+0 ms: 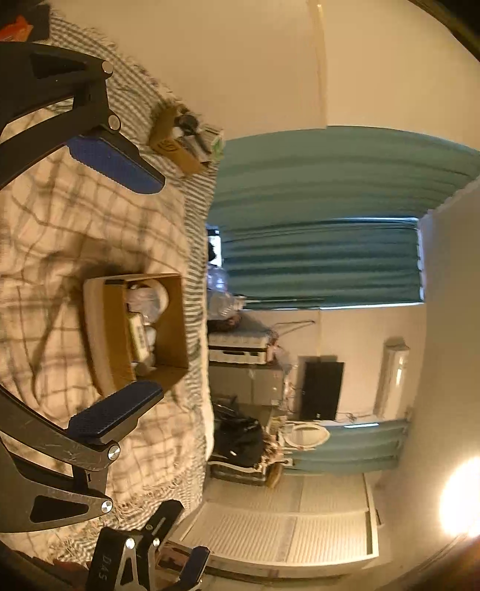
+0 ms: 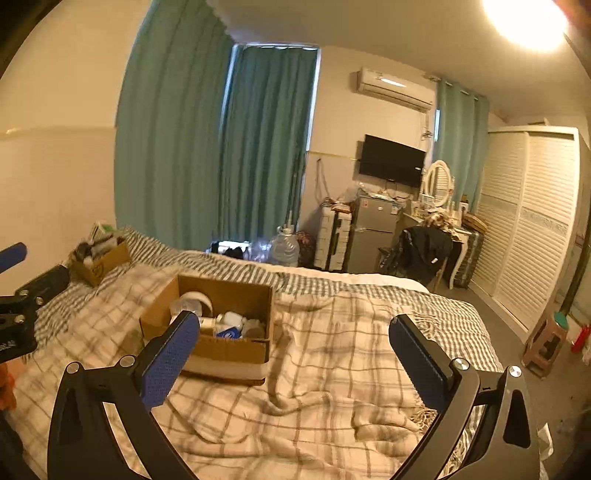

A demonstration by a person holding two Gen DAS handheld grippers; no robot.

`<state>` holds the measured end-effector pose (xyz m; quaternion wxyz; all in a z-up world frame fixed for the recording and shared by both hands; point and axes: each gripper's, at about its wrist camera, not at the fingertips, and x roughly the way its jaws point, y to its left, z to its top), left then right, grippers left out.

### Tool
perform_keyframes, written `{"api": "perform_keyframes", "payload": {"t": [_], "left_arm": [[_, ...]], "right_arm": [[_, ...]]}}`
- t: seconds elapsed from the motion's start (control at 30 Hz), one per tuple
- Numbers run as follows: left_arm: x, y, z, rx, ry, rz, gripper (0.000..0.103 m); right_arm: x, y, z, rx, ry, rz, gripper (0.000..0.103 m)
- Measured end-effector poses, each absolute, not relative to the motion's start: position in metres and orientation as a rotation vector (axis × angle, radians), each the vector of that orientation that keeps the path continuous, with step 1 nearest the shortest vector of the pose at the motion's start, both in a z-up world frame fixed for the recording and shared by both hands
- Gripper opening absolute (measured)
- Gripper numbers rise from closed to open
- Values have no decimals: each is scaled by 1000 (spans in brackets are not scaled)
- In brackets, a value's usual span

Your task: Organize objects

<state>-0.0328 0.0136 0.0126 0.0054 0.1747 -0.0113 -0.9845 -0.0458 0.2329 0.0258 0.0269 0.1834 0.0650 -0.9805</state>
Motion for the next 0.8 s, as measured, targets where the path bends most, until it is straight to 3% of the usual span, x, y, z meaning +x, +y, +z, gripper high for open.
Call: {"api": "perform_keyframes", "payload": {"t": [0.8], "left_arm": [[-35, 16, -5, 685, 24, -3102, 103]], "right_arm": [[-49, 236, 15, 633, 97, -2994, 103]]}}
